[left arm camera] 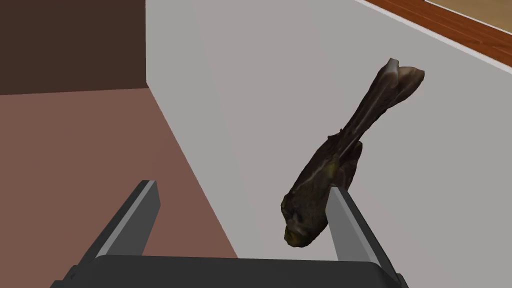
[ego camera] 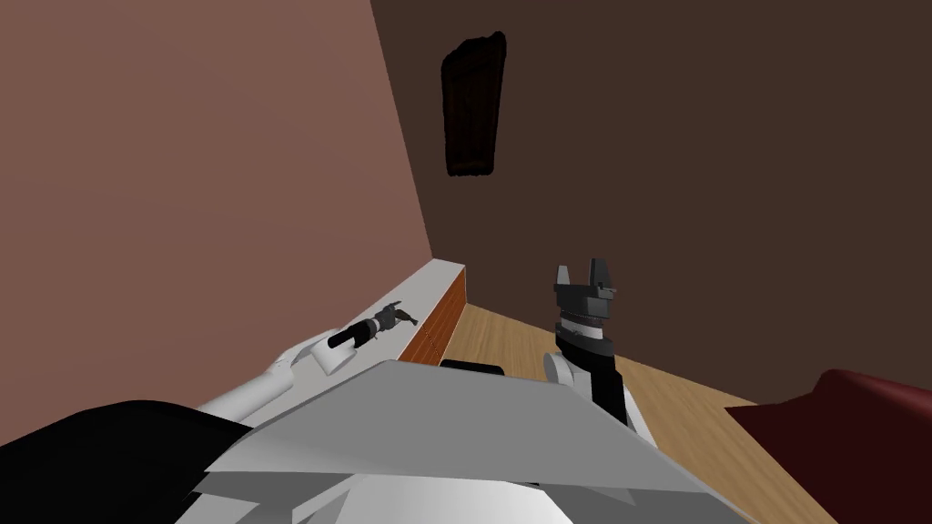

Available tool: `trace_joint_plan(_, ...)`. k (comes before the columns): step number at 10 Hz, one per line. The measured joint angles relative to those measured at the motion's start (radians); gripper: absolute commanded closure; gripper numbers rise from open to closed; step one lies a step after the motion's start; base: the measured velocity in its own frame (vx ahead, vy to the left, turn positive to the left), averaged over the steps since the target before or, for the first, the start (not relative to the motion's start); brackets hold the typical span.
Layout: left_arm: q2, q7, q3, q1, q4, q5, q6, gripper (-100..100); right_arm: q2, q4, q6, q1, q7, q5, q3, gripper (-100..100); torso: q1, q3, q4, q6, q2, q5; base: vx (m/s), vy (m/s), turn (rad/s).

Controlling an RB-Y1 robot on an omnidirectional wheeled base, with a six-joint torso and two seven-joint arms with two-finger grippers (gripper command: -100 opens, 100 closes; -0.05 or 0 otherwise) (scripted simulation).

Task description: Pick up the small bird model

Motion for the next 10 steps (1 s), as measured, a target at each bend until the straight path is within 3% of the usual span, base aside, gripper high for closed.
trace_joint_plan(2, 0.029, 0.008, -0.011, 0.03, 0.014, 0.008, 0.012, -100, 0.0, 0.0, 0.0, 0.0, 0.0, 0.0, 0.0, 0, -0.002, 0.0, 0.0, 0.0, 0.0, 0.0, 0.013, 0.033, -0.235)
trace_joint_plan(4, 0.045, 0.012, -0.024, 0.064, 0.018, 0.007, 0.062, -100, 0.0, 0.0, 0.0, 0.0, 0.0, 0.0, 0.0, 0, -0.002, 0.0, 0.0, 0.0, -0.001, 0.0, 0.025, 0.047, -0.278)
trace_joint_plan(8, 0.1, 0.036, -0.086, 0.069, 0.048, 0.035, 0.148, -100, 0.0, 0.0, 0.0, 0.0, 0.0, 0.0, 0.0, 0, -0.002, -0.001, -0.001, -0.001, -0.002, -0.001, 0.039, 0.038, -0.196)
trace_joint_plan(10, 0.098, 0.042, -0.119, 0.08, 0.068, 0.041, 0.167, -100, 0.0, 0.0, 0.0, 0.0, 0.0, 0.0, 0.0, 0, -0.004, -0.002, -0.001, -0.001, -0.004, -0.001, 0.054, 0.008, -0.09)
